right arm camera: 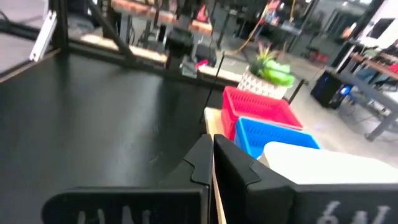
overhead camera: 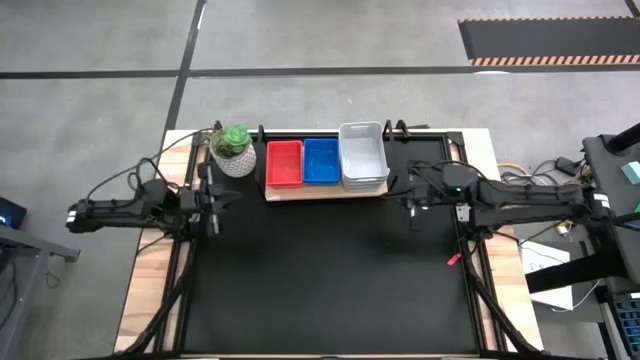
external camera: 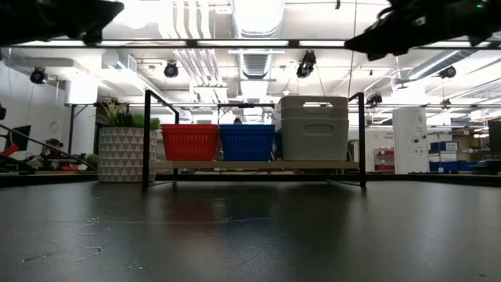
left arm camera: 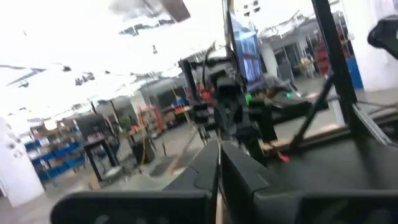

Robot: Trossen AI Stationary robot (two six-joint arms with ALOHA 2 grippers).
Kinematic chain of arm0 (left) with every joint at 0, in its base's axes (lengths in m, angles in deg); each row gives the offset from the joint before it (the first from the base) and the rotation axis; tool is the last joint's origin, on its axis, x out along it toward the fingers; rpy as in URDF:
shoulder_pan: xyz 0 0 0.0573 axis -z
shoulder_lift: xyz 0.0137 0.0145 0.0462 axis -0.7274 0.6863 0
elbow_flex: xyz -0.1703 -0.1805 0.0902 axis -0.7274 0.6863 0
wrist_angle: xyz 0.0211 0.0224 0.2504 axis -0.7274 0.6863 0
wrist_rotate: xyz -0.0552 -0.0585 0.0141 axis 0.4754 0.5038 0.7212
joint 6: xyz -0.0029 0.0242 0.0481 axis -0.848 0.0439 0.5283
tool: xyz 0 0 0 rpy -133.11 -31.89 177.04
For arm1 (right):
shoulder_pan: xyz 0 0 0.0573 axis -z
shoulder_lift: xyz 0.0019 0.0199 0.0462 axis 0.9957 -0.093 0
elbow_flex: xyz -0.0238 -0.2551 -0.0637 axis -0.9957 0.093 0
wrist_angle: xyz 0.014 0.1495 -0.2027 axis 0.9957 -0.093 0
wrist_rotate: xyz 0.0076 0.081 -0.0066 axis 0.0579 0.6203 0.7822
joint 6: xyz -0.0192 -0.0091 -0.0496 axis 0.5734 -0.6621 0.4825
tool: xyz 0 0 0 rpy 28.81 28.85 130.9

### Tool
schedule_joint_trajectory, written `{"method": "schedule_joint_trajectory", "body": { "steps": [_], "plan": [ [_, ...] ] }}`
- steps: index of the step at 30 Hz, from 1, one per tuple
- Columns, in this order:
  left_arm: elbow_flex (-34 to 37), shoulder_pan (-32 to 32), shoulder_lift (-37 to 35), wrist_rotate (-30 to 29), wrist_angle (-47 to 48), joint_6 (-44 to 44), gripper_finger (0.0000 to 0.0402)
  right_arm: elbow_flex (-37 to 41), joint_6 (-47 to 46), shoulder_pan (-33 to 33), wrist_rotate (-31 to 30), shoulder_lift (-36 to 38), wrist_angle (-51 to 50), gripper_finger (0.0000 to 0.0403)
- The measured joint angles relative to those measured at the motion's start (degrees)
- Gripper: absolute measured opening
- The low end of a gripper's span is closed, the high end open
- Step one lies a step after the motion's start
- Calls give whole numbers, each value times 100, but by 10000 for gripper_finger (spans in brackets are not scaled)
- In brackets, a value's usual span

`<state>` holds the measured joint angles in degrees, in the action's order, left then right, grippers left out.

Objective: Stack baskets on shelf by color
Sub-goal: Return to Home Position

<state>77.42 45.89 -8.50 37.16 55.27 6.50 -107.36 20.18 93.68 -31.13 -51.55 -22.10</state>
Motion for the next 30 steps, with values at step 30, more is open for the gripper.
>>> {"method": "schedule_joint_trajectory", "body": {
  "steps": [30],
  "plan": [
    [985, 2, -910, -12, -2447, -772, 1, 2546, -18, 0, 265, 2802, 3593, 8]
  ]
}}
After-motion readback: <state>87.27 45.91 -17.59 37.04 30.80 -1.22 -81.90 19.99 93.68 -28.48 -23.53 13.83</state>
